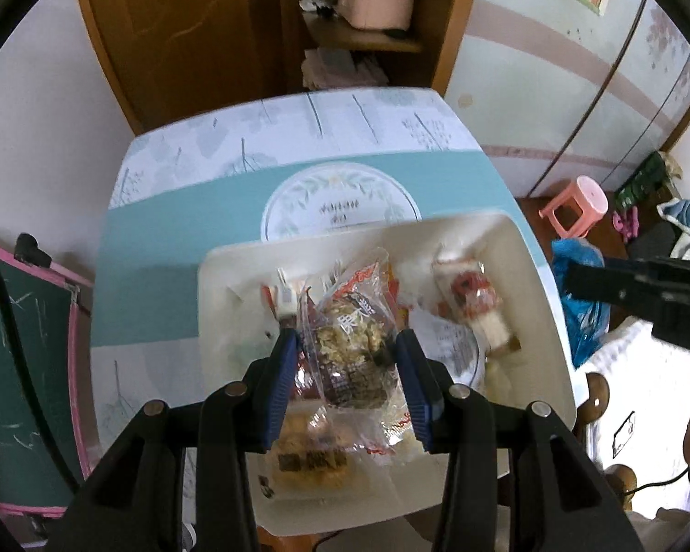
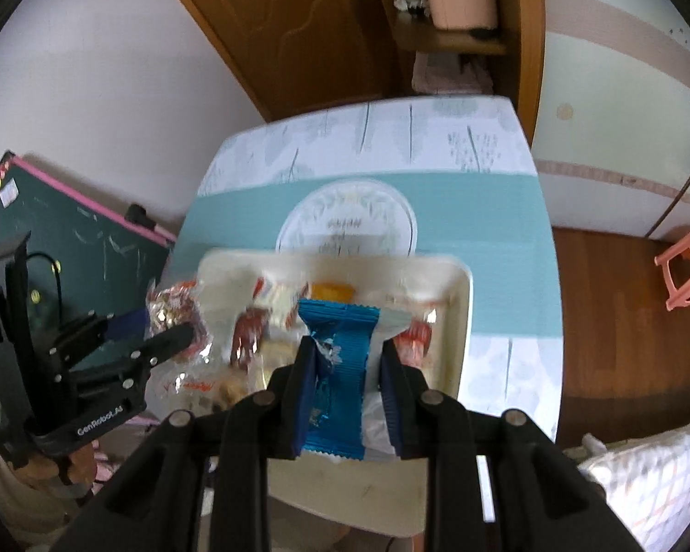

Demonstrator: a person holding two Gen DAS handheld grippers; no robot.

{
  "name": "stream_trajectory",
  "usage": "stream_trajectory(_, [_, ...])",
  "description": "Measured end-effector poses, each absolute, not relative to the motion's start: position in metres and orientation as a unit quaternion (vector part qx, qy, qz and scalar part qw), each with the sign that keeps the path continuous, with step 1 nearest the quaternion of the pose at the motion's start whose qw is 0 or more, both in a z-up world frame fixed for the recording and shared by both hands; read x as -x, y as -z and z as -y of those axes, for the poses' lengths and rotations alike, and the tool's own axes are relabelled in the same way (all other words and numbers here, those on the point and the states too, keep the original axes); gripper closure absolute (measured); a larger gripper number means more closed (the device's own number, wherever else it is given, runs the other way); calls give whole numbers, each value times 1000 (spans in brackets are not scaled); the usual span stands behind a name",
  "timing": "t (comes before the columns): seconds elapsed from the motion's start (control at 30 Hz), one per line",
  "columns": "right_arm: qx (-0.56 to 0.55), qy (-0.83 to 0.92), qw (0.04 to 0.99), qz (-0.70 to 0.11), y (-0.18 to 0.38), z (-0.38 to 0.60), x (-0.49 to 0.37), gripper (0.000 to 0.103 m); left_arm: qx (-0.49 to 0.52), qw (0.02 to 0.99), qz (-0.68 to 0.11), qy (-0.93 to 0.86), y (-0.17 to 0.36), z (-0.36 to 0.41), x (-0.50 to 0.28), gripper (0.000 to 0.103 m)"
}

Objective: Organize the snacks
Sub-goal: 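Carry the nut bag and blue packet over the white tray and release them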

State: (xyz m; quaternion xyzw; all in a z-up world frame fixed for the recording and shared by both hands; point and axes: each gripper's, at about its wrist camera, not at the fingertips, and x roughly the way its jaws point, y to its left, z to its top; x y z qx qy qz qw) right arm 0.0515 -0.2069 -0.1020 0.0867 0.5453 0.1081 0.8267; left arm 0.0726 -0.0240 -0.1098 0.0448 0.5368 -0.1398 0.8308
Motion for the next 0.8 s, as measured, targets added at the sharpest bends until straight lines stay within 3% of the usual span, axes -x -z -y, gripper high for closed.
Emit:
stream_trajectory(0.47, [-67, -88, 794, -598, 157, 194, -35, 76, -59, 815, -561, 136, 146, 38, -68, 64])
stream_trajectory(0.8, [-49, -81, 808, -582, 151, 181, -48, 76, -61, 825, -546, 132, 141, 39, -83, 65])
